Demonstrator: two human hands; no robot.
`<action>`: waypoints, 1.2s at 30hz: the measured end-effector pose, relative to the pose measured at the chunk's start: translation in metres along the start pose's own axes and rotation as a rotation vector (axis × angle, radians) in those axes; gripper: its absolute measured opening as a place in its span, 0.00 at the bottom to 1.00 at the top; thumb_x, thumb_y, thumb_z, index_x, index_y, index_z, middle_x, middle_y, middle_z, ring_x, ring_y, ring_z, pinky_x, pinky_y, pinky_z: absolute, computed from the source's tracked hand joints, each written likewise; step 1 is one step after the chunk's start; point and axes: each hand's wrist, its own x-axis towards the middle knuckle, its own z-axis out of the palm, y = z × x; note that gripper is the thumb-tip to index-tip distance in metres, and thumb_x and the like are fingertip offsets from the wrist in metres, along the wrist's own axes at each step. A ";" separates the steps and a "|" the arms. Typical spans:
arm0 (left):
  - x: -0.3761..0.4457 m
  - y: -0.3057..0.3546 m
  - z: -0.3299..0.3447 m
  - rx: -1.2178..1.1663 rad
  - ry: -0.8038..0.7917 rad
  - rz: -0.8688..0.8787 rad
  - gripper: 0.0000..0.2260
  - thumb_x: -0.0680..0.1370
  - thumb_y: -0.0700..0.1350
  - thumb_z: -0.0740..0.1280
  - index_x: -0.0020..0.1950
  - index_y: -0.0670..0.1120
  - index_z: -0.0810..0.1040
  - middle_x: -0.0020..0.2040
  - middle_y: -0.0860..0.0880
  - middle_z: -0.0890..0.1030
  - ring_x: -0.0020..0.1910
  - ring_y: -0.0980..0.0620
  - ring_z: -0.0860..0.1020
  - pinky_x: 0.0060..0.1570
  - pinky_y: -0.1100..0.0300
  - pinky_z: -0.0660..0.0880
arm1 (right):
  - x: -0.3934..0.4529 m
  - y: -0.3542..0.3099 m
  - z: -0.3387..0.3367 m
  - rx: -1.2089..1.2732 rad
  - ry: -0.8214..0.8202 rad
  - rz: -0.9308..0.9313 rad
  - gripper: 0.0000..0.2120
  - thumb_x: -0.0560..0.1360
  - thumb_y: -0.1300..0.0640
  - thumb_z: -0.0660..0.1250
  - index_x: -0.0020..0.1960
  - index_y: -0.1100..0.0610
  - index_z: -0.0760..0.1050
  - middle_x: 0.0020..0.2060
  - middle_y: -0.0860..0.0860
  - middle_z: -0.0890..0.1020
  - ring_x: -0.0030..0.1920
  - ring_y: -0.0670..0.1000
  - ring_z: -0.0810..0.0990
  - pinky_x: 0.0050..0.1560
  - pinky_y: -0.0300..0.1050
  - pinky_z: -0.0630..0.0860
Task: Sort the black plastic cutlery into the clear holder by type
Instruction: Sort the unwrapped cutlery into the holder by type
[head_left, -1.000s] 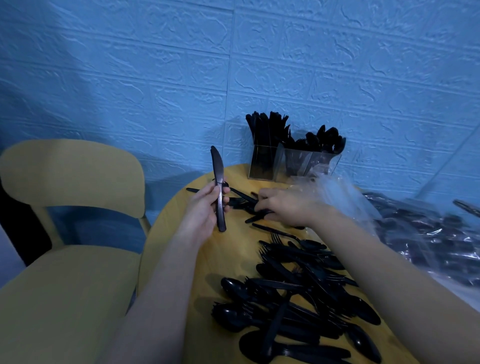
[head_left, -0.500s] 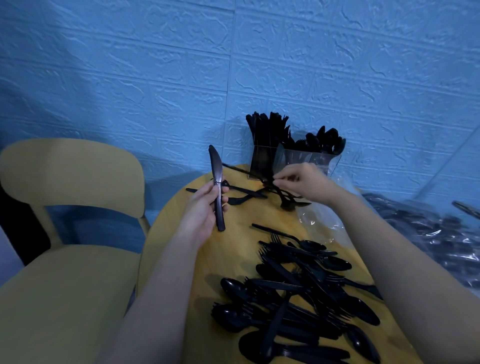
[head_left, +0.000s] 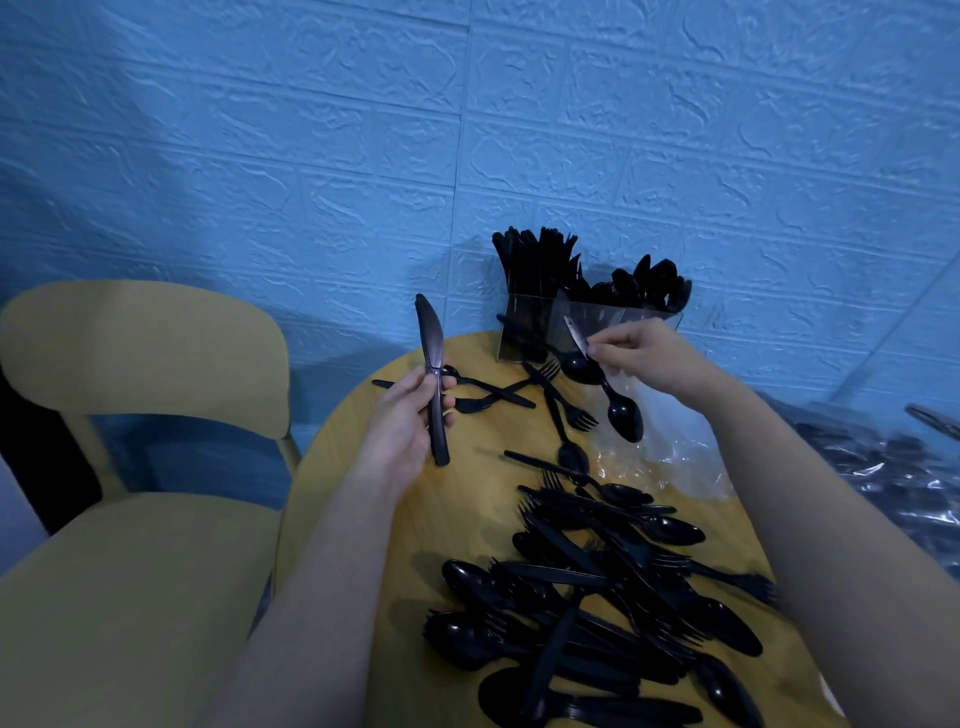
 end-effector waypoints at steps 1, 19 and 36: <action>0.000 0.000 0.000 -0.004 0.004 0.000 0.14 0.82 0.38 0.55 0.65 0.40 0.74 0.42 0.49 0.77 0.36 0.55 0.73 0.37 0.62 0.72 | 0.000 0.001 0.000 -0.001 -0.005 0.009 0.05 0.78 0.58 0.66 0.50 0.53 0.79 0.24 0.37 0.78 0.29 0.33 0.74 0.36 0.28 0.69; 0.002 0.005 -0.007 -0.105 0.073 0.020 0.14 0.83 0.37 0.53 0.66 0.41 0.72 0.40 0.50 0.75 0.36 0.55 0.71 0.39 0.61 0.70 | 0.001 0.011 0.015 -0.005 -0.145 0.023 0.07 0.79 0.59 0.64 0.47 0.57 0.80 0.26 0.42 0.77 0.29 0.37 0.73 0.36 0.32 0.70; 0.000 -0.003 -0.004 0.001 -0.008 -0.028 0.15 0.82 0.38 0.56 0.67 0.40 0.72 0.41 0.50 0.76 0.36 0.56 0.72 0.39 0.62 0.71 | -0.008 0.000 0.022 -0.317 -0.212 -0.006 0.11 0.78 0.49 0.65 0.50 0.54 0.82 0.44 0.43 0.82 0.41 0.38 0.75 0.40 0.33 0.69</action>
